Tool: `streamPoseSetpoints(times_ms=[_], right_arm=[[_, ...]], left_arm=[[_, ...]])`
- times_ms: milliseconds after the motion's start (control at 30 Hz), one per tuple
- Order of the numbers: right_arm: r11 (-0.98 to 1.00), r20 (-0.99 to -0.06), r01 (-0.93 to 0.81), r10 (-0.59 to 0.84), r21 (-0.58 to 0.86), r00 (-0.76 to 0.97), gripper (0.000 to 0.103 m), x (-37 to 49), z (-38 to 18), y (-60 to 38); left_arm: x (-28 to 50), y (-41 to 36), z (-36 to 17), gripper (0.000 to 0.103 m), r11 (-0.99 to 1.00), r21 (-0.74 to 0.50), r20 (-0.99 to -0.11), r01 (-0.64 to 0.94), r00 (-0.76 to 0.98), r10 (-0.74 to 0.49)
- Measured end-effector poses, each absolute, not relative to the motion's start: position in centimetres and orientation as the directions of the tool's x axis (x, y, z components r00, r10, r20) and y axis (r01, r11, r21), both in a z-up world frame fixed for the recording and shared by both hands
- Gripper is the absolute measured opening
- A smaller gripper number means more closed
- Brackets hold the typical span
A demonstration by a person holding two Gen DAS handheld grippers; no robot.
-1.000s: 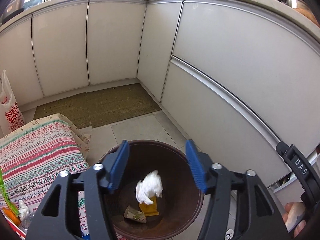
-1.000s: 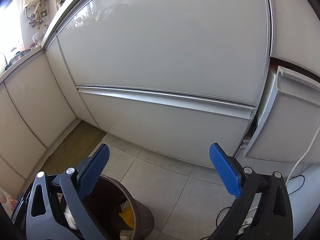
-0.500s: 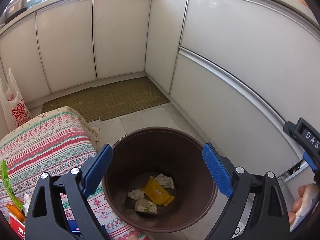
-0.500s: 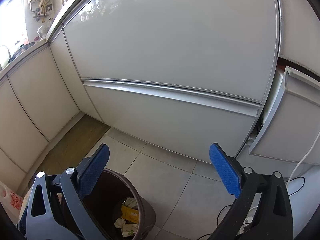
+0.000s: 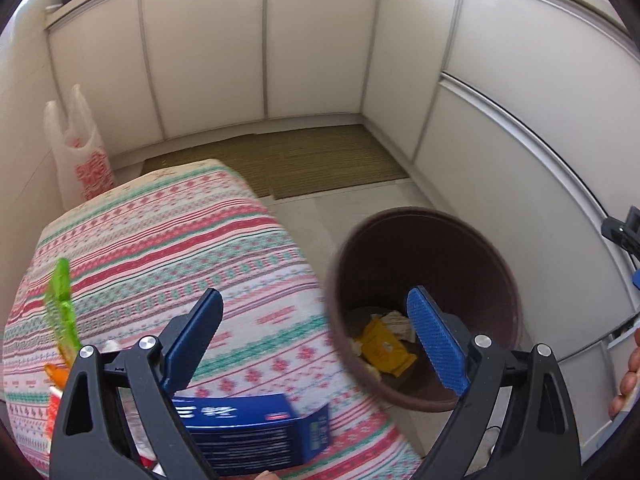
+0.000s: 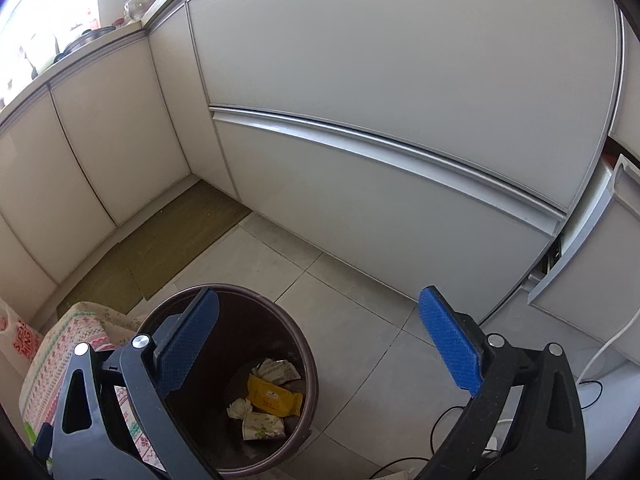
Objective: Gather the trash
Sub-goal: 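Reach the left tool to the green onion-rings bag and close on it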
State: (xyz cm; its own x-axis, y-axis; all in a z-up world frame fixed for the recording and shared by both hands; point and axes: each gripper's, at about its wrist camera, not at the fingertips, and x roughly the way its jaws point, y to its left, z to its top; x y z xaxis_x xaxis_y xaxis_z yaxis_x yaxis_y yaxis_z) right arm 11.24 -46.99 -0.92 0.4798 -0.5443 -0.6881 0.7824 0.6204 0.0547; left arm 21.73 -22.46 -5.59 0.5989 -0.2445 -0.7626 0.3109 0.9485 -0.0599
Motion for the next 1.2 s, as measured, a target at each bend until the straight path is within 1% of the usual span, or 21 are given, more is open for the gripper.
streamPoseSetpoints(times_ms=[400, 533, 767, 867, 1000, 1033, 1100, 1133, 1167, 1200], right_arm=[[0.720, -0.701, 0.693, -0.483, 0.021, 0.524, 0.096, 14.2, -1.2, -42.1], [0.743, -0.706, 0.669, -0.468, 0.011, 0.531, 0.096, 15.1, -1.5, -41.0], [0.767, -0.712, 0.641, -0.460, -0.018, 0.531, 0.096, 16.1, -2.1, -39.7], [0.774, -0.717, 0.633, -0.456, -0.027, 0.527, 0.096, 16.5, -2.5, -39.4], [0.779, -0.721, 0.625, -0.455, -0.038, 0.523, 0.096, 16.9, -2.7, -38.9], [0.781, -0.723, 0.623, -0.453, -0.039, 0.522, 0.096, 17.0, -2.8, -38.8], [0.786, -0.726, 0.618, -0.447, -0.040, 0.522, 0.096, 17.2, -3.0, -38.6], [0.789, -0.728, 0.614, -0.443, -0.040, 0.523, 0.096, 17.2, -3.1, -38.5], [0.791, -0.729, 0.610, -0.441, -0.041, 0.523, 0.096, 17.3, -3.1, -38.3], [0.794, -0.730, 0.606, -0.439, -0.042, 0.524, 0.096, 17.4, -3.2, -38.1]], left_arm=[[25.9, -10.8, -5.6, 0.091, 0.999, 0.028, -0.797, 0.019, 0.604, 0.011], [27.3, -7.8, -6.2, 0.091, 0.997, 0.050, -0.806, -0.054, 0.587, 0.072], [29.9, -4.0, -8.4, 0.091, 0.989, 0.061, -0.844, -0.138, 0.521, 0.125], [30.9, -3.2, -9.8, 0.091, 0.983, 0.089, -0.856, -0.160, 0.492, 0.158], [31.4, -2.2, -11.6, 0.089, 0.982, 0.089, -0.880, -0.168, 0.449, 0.156], [31.6, -2.0, -12.0, 0.086, 0.982, 0.087, -0.882, -0.165, 0.446, 0.153], [31.7, -1.8, -12.5, 0.060, 0.987, 0.071, -0.891, -0.144, 0.436, 0.128], [31.7, -1.6, -12.7, 0.055, 0.989, 0.055, -0.897, -0.137, 0.428, 0.109], [31.6, -1.4, -12.7, 0.046, 0.990, 0.041, -0.898, -0.136, 0.429, 0.096], [31.5, -1.3, -12.5, 0.040, 0.990, 0.028, -0.896, -0.135, 0.435, 0.084]])
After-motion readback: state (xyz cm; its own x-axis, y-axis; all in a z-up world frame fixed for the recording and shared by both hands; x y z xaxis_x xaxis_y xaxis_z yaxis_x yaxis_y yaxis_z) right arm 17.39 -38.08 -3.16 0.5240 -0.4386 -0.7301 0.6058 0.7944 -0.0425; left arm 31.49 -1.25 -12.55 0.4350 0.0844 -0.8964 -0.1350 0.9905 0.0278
